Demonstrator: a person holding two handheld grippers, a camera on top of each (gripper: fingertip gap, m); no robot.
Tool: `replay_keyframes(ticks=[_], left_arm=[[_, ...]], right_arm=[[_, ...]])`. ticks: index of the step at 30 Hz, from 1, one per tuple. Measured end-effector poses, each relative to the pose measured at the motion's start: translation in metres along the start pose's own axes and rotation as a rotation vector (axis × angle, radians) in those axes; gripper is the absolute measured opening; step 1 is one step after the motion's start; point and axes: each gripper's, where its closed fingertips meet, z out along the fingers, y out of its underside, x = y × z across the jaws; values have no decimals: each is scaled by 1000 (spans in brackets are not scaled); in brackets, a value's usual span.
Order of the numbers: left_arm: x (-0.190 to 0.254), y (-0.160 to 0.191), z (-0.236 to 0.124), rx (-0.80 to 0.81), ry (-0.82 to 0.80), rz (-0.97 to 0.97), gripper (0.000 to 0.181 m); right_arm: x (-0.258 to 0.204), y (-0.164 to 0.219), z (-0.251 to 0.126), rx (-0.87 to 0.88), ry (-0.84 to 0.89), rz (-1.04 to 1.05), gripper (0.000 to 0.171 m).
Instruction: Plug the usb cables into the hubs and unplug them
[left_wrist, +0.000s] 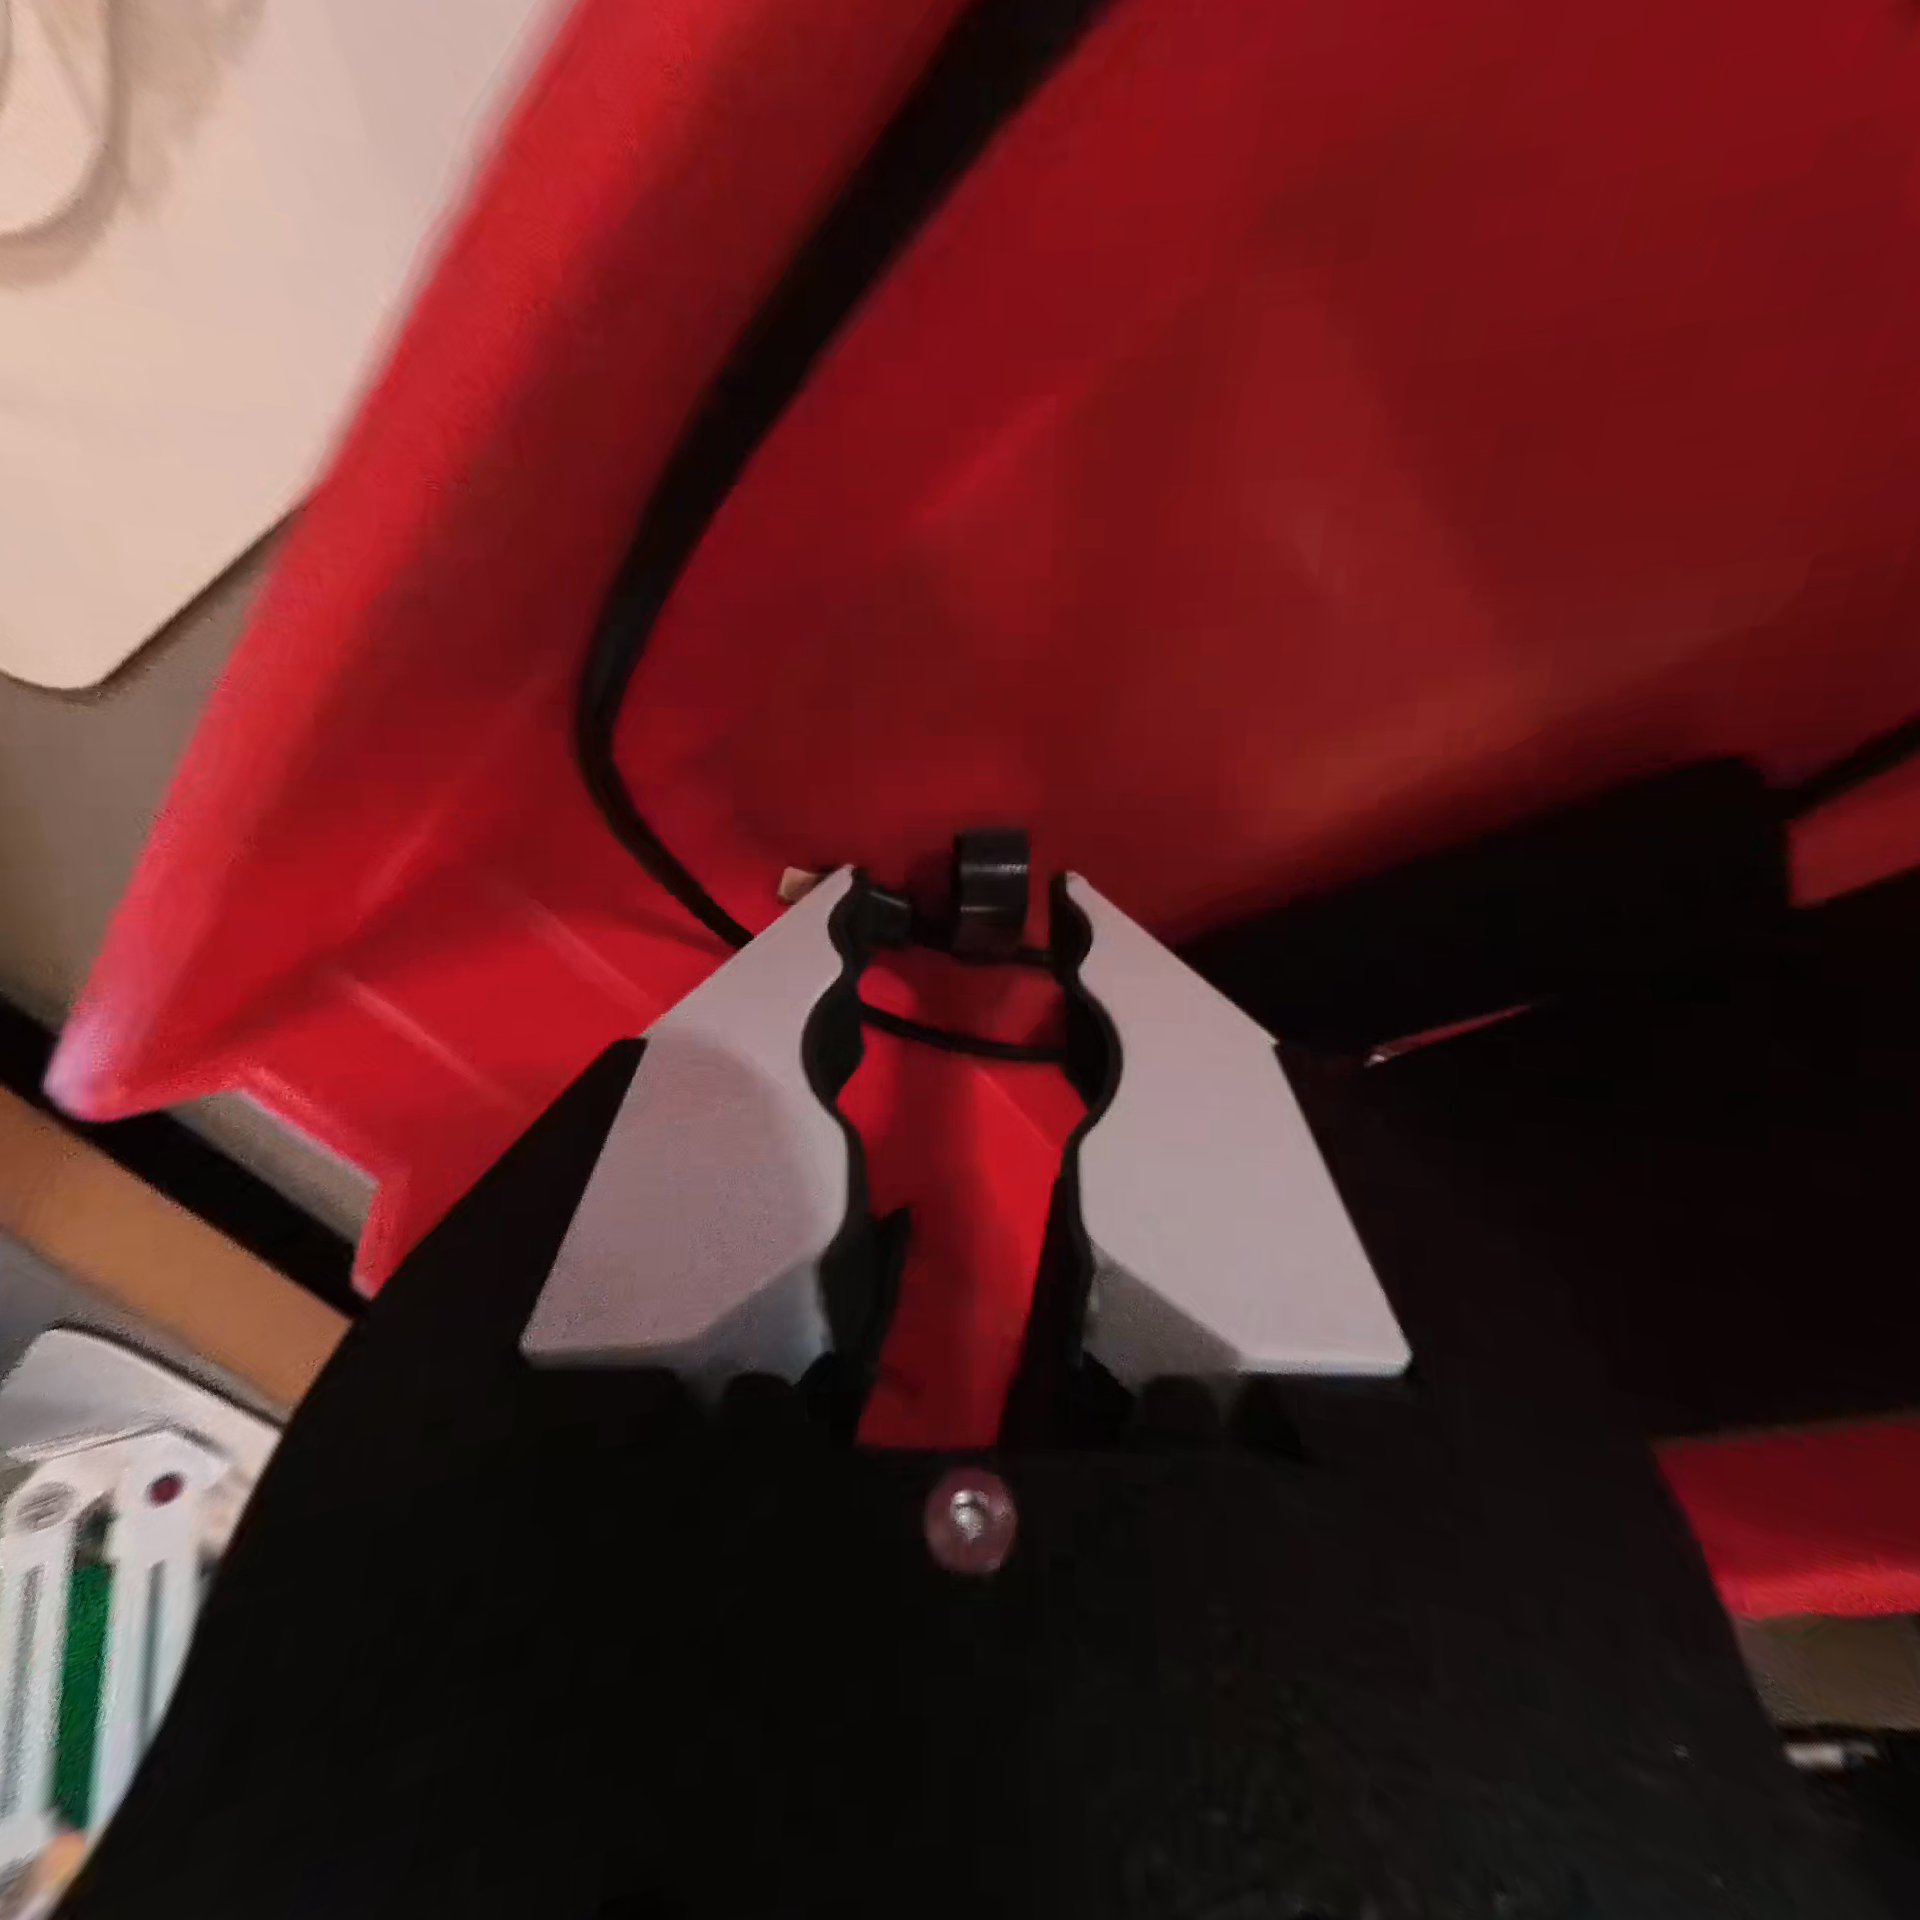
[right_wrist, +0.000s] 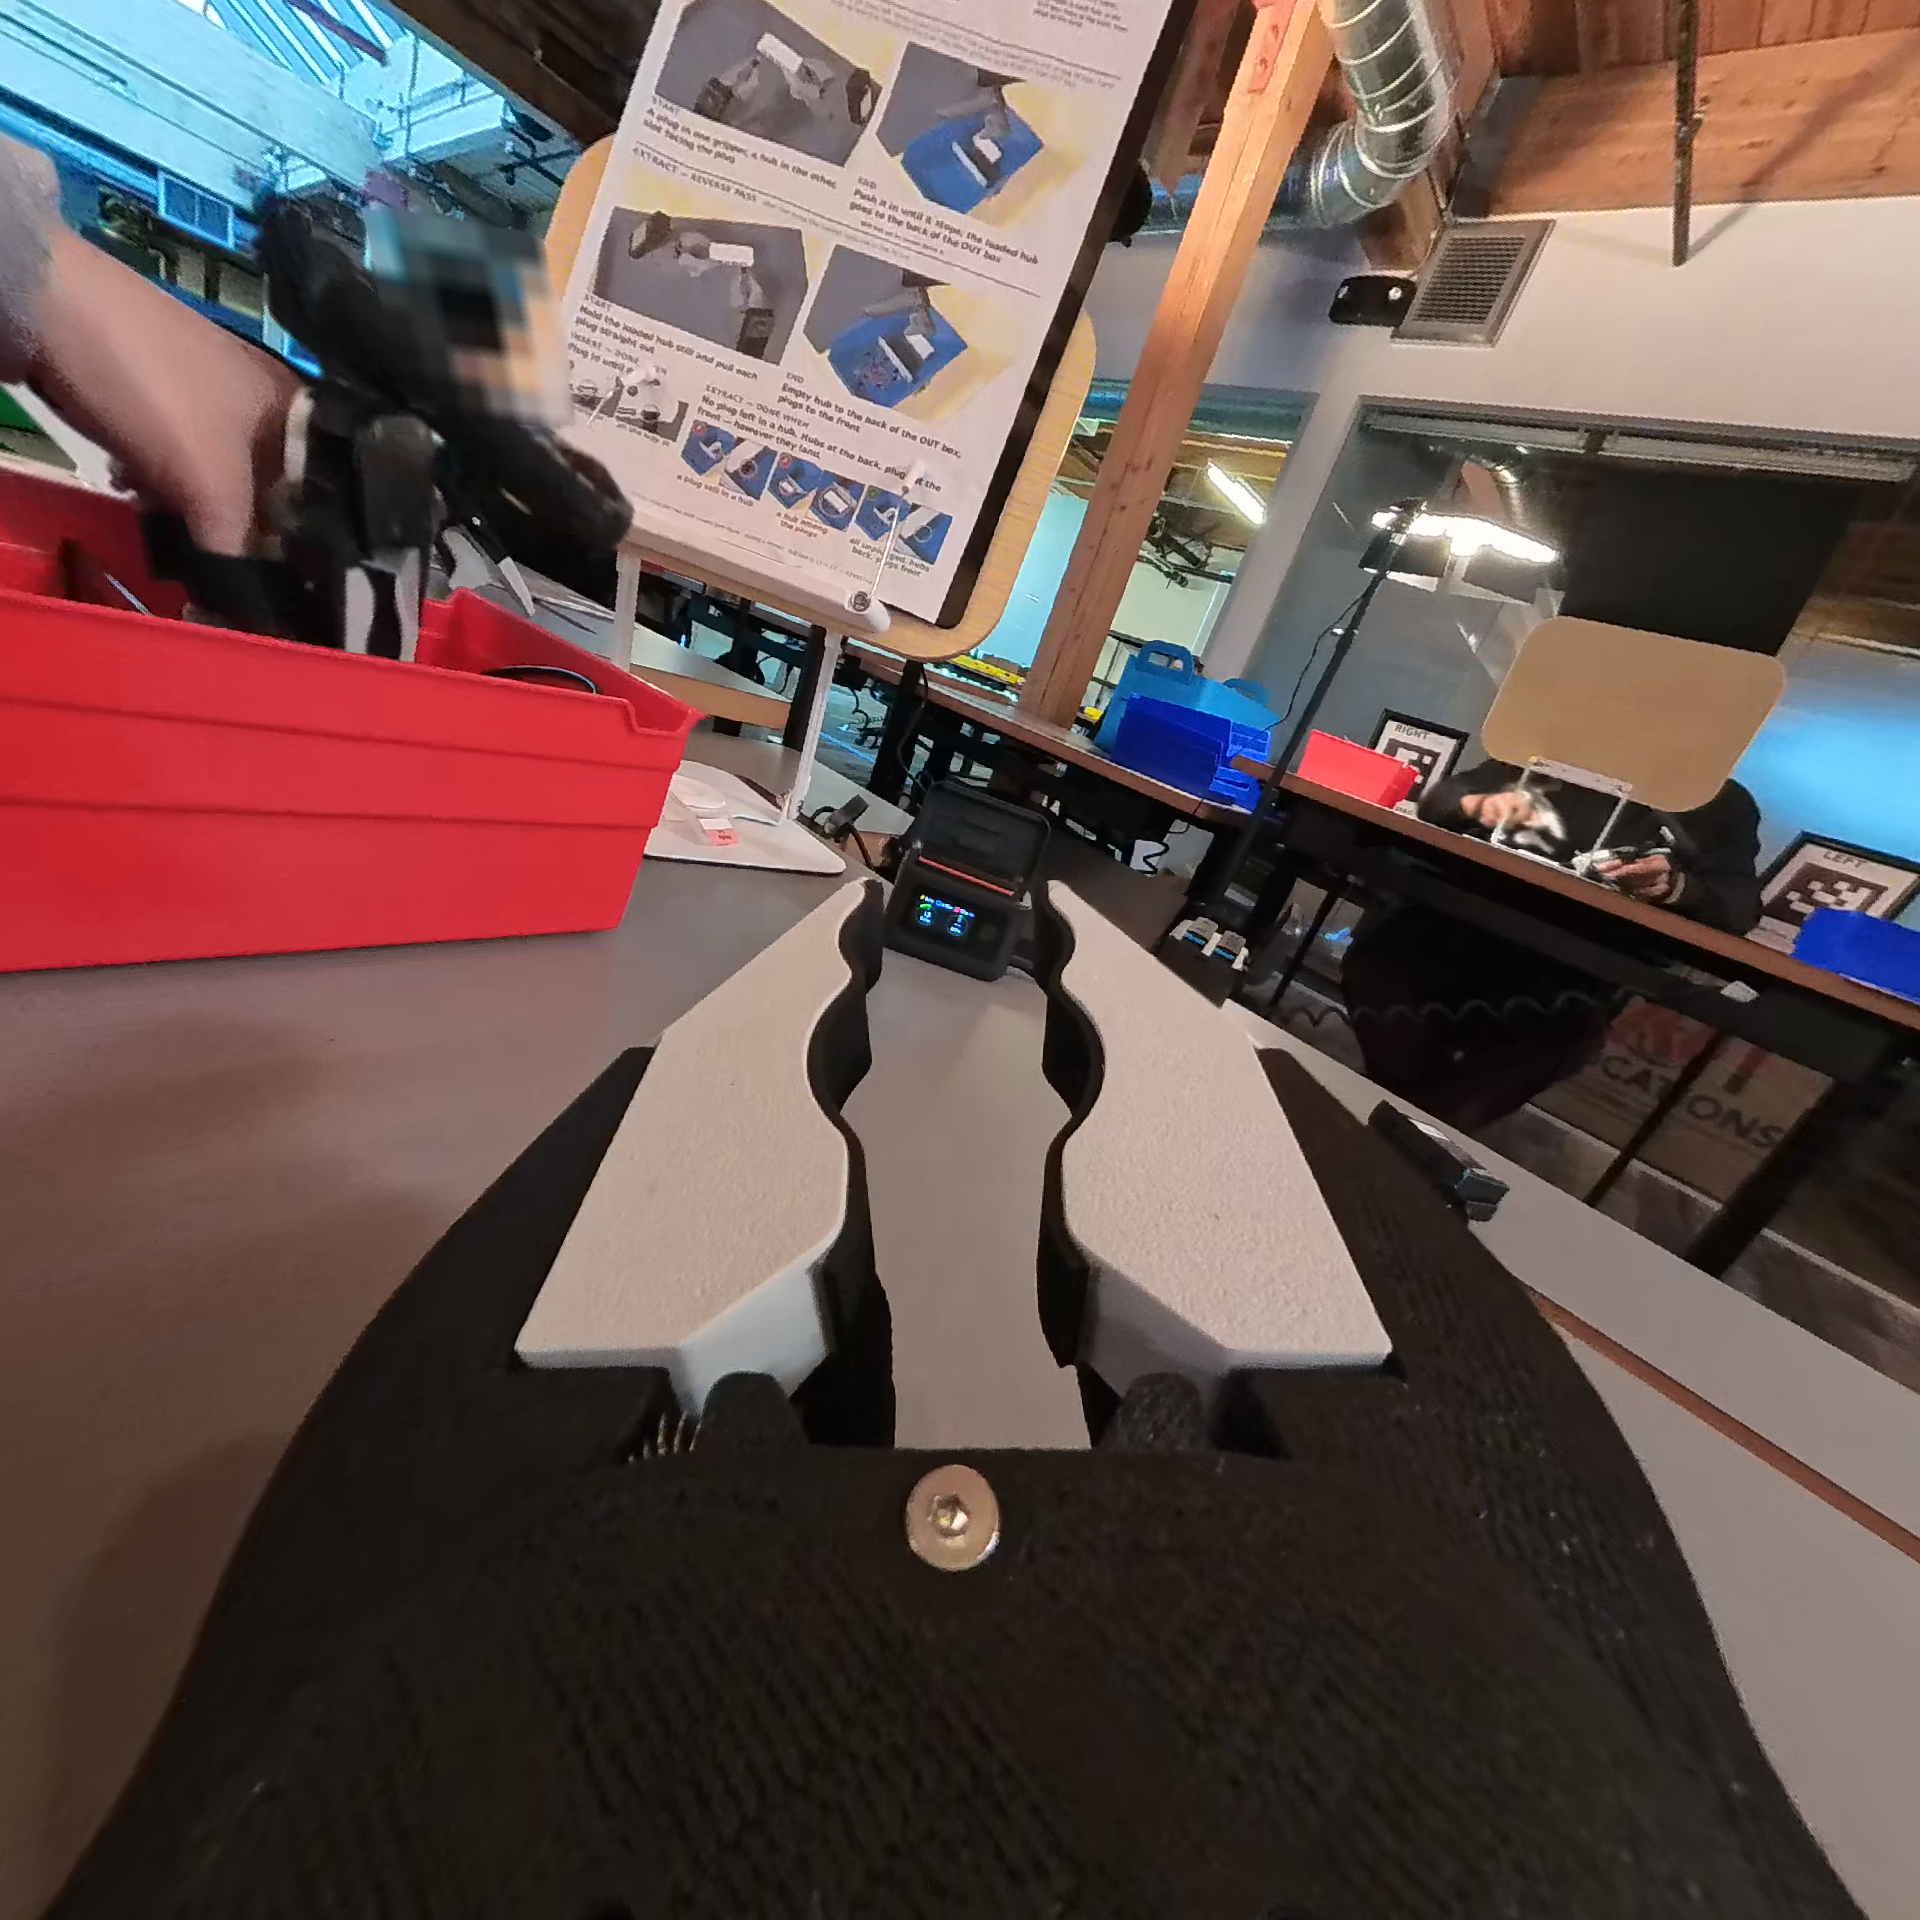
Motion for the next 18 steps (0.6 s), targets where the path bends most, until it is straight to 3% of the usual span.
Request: replay_keyframes(ticks=[1,2,5,7,12,16,18], left_arm=[[0,5,4,-39,-12,23,20],[2,11,8,-78,-9,45,10],[-1,15,-1,-105,-39,86,9],[-6,9,-26,-42,-75,62,9],[-7,-9,-134,205,-162,28,8],[-16,-26,-242,343,-420,71,8],[-5,-42,-296,453,-455,96,8]], right_arm=[[0,0,0,1,0,2,27],[0,0,0,1,0,2,27],[1,0,0,2,7,-8,26],[4,-1,-1,6,23,-13,26],[11,-1,-2,8,48,3,26],[18,-2,-5,8,89,-13,25],[23,-3,-9,9,124,-21,25]])
